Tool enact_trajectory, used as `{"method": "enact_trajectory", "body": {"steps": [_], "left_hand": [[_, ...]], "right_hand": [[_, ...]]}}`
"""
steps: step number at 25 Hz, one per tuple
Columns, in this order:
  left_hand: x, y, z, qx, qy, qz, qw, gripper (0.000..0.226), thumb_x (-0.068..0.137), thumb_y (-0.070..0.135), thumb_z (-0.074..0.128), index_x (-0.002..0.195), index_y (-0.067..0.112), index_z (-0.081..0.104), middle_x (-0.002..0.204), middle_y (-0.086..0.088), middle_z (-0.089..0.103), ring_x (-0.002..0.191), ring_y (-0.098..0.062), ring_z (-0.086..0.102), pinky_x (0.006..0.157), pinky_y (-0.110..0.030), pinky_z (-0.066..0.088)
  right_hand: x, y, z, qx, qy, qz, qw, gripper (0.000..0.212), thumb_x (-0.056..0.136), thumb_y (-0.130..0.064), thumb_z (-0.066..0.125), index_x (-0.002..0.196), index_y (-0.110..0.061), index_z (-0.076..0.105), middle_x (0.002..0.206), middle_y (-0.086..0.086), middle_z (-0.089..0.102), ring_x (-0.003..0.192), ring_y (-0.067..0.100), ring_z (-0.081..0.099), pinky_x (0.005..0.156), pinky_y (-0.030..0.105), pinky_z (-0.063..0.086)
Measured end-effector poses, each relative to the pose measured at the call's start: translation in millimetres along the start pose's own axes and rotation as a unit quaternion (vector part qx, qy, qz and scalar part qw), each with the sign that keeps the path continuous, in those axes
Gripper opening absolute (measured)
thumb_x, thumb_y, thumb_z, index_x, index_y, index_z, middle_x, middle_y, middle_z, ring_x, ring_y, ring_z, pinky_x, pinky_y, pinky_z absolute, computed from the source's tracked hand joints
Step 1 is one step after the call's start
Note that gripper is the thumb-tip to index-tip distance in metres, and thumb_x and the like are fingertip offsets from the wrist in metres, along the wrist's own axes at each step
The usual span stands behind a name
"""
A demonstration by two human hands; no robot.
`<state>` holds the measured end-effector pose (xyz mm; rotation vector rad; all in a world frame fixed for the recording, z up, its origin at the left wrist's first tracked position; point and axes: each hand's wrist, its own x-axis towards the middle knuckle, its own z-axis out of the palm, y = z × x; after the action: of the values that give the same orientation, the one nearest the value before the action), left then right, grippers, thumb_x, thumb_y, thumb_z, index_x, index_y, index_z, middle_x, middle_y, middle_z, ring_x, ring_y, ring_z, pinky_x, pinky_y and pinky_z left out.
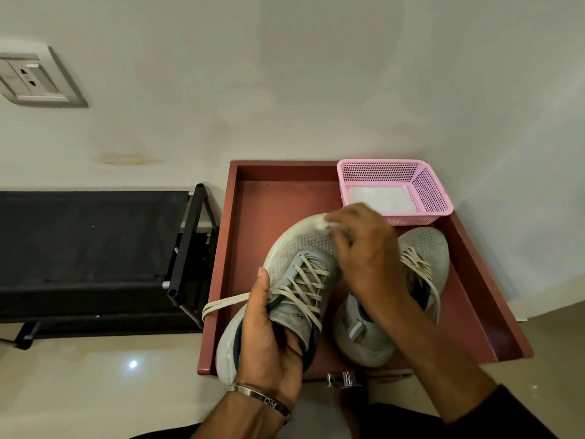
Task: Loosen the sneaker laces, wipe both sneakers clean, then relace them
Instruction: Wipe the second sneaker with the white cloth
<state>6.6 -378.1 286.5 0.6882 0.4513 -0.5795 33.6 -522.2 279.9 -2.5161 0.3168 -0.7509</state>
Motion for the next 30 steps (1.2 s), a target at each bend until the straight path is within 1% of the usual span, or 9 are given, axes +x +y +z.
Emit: {"method": "enact_trajectory", "body": {"steps": [2,6,9,12,14,17,20,25,30], "left_hand": [[5.0,3.7,-1.6,-0.029,-0.006,0.0,1.0,0.06,0.096,0.05,0.046,0.129,0.002,0.061,0.127,-0.023,0.065,0.124,-0.036,0.059,0.114,-0.049,0.037],[12.1,8.4,-6.5,-0.038,-0.014,-0.008,0.999,0.065,0.095,0.053,0.046,0.13,0.0,0.059,0.129,-0.025,0.062,0.125,-0.037,0.057,0.115,-0.05,0.034],[13.5,12.7,-6.7,-0.062,-0.023,-0.032,0.997,0.07,0.095,0.055,0.044,0.13,-0.005,0.057,0.129,-0.028,0.06,0.127,-0.039,0.055,0.114,-0.049,0.036],[12.8,14.9,-7.1,-0.066,-0.027,-0.05,0.996,0.072,0.094,0.057,0.042,0.128,-0.005,0.059,0.127,-0.029,0.062,0.124,-0.039,0.057,0.105,-0.053,0.043],[12.0,14.5,-6.0,-0.065,-0.029,-0.046,0.996,0.072,0.094,0.057,0.043,0.128,-0.005,0.058,0.126,-0.029,0.062,0.124,-0.039,0.057,0.108,-0.051,0.043],[12.8,12.4,-4.6,-0.065,-0.025,-0.049,0.996,0.072,0.094,0.056,0.044,0.129,-0.005,0.058,0.128,-0.029,0.061,0.126,-0.039,0.056,0.114,-0.049,0.036],[13.6,11.2,-5.1,-0.068,-0.034,-0.049,0.996,0.073,0.093,0.056,0.044,0.131,-0.005,0.057,0.131,-0.029,0.059,0.128,-0.039,0.053,0.116,-0.049,0.033],[16.6,16.6,-8.3,-0.068,-0.03,-0.045,0.996,0.073,0.095,0.057,0.042,0.131,-0.005,0.056,0.13,-0.029,0.06,0.128,-0.039,0.054,0.116,-0.049,0.033],[18.1,14.5,-8.4,-0.06,-0.025,-0.046,0.997,0.074,0.095,0.058,0.041,0.13,-0.005,0.057,0.128,-0.029,0.061,0.125,-0.039,0.056,0.114,-0.05,0.037]], "right_hand": [[-5.8,-6.9,5.9,0.016,-0.051,-0.053,0.997,0.016,0.087,-0.005,0.068,0.101,-0.011,0.074,0.096,0.0,0.067,0.087,0.014,0.06,0.076,0.022,0.049],[9.3,10.2,-6.3,0.021,-0.002,-0.008,1.0,0.017,0.087,-0.005,0.069,0.102,-0.01,0.075,0.096,0.0,0.066,0.086,0.017,0.061,0.075,0.019,0.044],[-4.3,-0.7,-3.6,0.024,-0.108,-0.006,0.994,0.016,0.087,-0.011,0.069,0.101,-0.016,0.076,0.099,-0.003,0.067,0.088,0.013,0.062,0.077,0.021,0.045],[0.4,4.5,-10.7,0.108,-0.177,0.073,0.975,0.012,0.087,-0.02,0.071,0.097,-0.025,0.077,0.092,-0.012,0.069,0.08,0.0,0.062,0.069,0.015,0.044],[3.1,9.0,-8.3,0.095,-0.149,0.055,0.983,0.012,0.086,-0.016,0.072,0.095,-0.022,0.077,0.091,-0.011,0.068,0.079,0.003,0.062,0.069,0.019,0.046],[3.7,9.4,-0.4,-0.008,-0.052,-0.027,0.998,0.017,0.084,-0.007,0.073,0.1,-0.01,0.075,0.091,-0.002,0.062,0.082,0.014,0.059,0.071,0.024,0.049],[6.1,13.5,-1.0,-0.007,-0.013,-0.018,1.0,0.018,0.084,-0.006,0.074,0.101,-0.009,0.075,0.091,-0.001,0.063,0.082,0.015,0.06,0.071,0.022,0.047],[0.6,-5.9,7.5,0.056,-0.085,-0.016,0.995,0.016,0.086,-0.01,0.069,0.1,-0.014,0.076,0.096,-0.003,0.066,0.086,0.012,0.061,0.077,0.027,0.049],[7.1,0.3,-15.2,-0.037,-0.198,0.028,0.979,0.016,0.086,-0.018,0.068,0.1,-0.018,0.076,0.097,-0.003,0.066,0.086,0.014,0.059,0.076,0.031,0.048]]}}
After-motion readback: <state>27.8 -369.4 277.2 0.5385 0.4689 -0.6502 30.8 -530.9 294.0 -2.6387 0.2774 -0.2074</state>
